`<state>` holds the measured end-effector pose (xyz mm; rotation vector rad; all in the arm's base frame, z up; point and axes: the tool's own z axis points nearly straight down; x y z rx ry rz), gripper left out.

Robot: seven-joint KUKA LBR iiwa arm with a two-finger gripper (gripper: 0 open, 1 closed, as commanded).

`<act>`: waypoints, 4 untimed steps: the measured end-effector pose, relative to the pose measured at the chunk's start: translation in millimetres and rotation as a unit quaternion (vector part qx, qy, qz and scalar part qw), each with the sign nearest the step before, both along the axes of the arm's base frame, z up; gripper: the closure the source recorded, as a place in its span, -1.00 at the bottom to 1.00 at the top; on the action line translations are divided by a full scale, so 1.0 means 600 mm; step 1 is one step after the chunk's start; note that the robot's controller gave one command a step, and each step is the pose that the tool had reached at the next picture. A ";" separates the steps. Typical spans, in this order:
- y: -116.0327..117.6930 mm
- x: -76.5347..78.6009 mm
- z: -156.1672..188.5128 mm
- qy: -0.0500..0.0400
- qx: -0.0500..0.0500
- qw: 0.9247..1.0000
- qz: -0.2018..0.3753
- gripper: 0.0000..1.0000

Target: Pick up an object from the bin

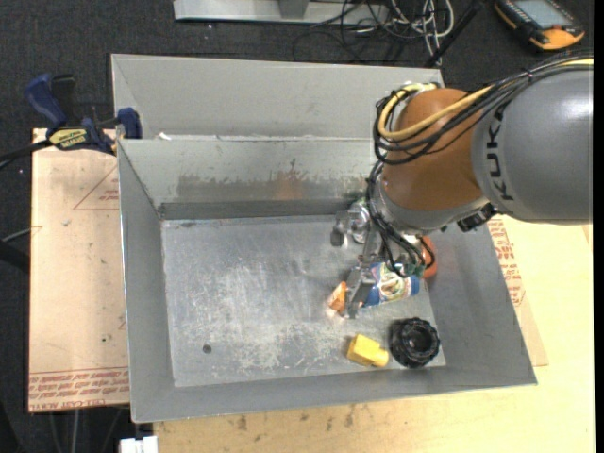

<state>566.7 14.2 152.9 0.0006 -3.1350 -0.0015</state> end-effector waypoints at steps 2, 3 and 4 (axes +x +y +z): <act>-0.072 0.021 -0.071 -0.008 0.001 0.990 0.144 -1.00; -0.121 0.016 -0.067 -0.002 0.002 0.982 0.189 -1.00; -0.157 0.024 -0.066 -0.005 0.000 0.982 0.190 -1.00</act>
Offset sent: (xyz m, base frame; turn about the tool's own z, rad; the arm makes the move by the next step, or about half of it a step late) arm 0.0148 -0.0837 -0.0829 -0.4804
